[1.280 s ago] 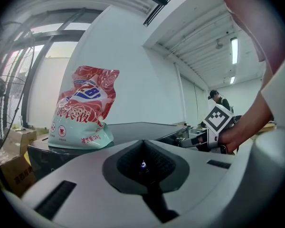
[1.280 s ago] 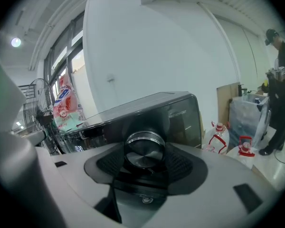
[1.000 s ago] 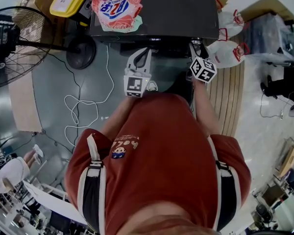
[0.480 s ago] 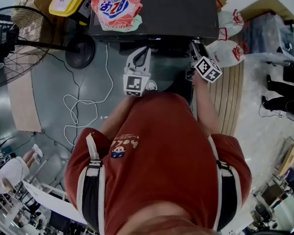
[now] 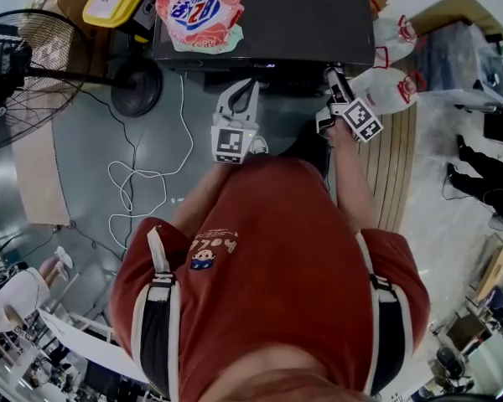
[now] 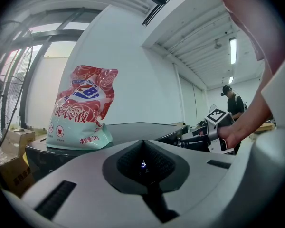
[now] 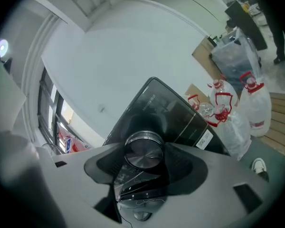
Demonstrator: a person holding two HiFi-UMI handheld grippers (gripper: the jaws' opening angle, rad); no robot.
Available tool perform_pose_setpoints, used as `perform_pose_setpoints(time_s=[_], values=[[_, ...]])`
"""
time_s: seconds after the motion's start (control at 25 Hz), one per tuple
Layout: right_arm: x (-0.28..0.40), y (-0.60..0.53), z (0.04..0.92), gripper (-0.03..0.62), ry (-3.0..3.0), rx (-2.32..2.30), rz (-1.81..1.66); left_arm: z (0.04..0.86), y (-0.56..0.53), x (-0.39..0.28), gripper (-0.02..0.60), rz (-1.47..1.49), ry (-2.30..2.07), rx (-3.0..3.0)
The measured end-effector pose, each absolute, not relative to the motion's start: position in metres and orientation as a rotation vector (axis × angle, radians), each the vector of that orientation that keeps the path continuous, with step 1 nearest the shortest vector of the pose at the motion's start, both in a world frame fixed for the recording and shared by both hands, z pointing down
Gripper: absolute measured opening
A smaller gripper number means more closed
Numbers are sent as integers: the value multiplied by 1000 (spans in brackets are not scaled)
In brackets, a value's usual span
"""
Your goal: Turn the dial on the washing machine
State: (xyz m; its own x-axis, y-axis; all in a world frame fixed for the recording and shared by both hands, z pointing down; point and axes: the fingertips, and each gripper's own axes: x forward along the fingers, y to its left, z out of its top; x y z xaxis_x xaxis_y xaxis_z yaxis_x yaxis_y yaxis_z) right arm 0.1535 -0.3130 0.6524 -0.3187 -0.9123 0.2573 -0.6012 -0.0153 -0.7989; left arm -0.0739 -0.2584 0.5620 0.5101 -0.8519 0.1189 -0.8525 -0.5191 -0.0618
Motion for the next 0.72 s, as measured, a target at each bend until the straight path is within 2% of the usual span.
perform_pose_setpoints(time_s=[0.72], values=[[154,-312,652,273,1871,-1535,-1285,563,-258,-73,9,221,-1536,2726]])
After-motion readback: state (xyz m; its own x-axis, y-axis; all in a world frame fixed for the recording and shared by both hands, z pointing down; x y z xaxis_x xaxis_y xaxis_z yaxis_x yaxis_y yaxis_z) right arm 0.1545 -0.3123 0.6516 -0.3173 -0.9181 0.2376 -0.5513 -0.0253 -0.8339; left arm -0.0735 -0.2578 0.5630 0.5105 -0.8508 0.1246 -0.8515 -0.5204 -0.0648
